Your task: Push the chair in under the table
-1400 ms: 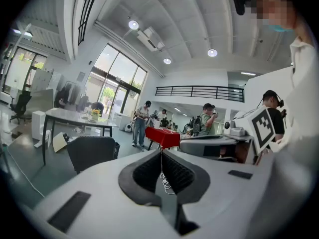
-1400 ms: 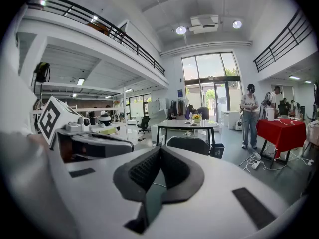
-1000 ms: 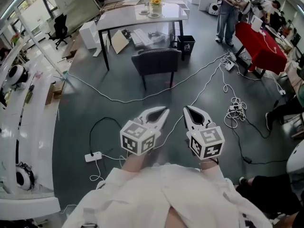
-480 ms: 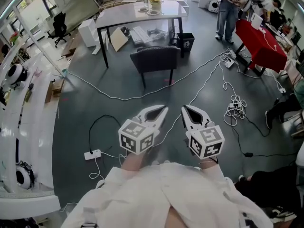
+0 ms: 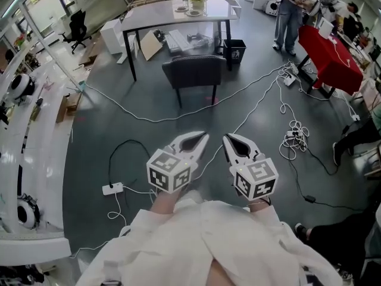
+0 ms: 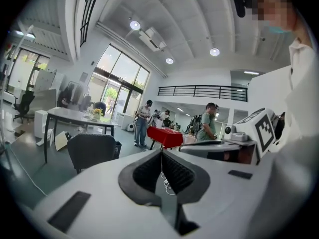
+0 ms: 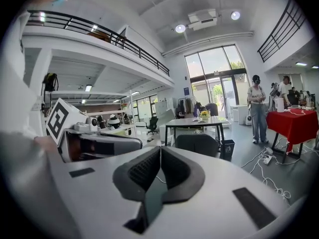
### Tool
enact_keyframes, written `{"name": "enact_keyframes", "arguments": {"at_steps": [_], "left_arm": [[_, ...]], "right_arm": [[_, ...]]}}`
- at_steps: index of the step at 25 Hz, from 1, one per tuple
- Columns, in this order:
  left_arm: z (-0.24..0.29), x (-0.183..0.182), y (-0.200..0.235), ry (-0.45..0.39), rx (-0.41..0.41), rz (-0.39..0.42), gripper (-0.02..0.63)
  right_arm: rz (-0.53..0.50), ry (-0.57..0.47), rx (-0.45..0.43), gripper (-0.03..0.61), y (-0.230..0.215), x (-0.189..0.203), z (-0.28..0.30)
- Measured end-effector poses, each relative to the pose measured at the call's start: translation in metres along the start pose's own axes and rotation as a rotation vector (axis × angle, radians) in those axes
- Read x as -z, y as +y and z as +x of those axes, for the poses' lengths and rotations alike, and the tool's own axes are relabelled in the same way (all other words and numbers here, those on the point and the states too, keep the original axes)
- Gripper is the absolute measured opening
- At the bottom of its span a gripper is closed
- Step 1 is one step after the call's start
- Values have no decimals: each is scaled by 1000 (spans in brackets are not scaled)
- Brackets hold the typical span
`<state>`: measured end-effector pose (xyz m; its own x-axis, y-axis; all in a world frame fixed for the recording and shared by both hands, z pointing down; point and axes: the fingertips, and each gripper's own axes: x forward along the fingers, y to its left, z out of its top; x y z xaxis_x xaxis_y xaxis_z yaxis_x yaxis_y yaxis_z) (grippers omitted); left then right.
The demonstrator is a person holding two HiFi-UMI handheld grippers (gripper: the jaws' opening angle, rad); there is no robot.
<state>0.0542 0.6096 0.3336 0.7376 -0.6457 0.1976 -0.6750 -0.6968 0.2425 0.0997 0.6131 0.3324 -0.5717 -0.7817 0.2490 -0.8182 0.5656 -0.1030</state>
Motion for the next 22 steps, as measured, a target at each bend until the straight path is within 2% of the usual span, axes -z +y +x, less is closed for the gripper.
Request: {"name": "enact_keyframes", "arguments": {"at_steps": [5,12,22], "left_arm": [[6,3,-2,-3,-11,-9,14],[32,6,14,28,1,-11,14],[89,-13,83,32,38,3,14]], "right_arm": [[-1,24,-21,31,-5,15,1],[28,18,-14,31,-31,10,20],[24,19,-28,31,-67,-6,109]]}}
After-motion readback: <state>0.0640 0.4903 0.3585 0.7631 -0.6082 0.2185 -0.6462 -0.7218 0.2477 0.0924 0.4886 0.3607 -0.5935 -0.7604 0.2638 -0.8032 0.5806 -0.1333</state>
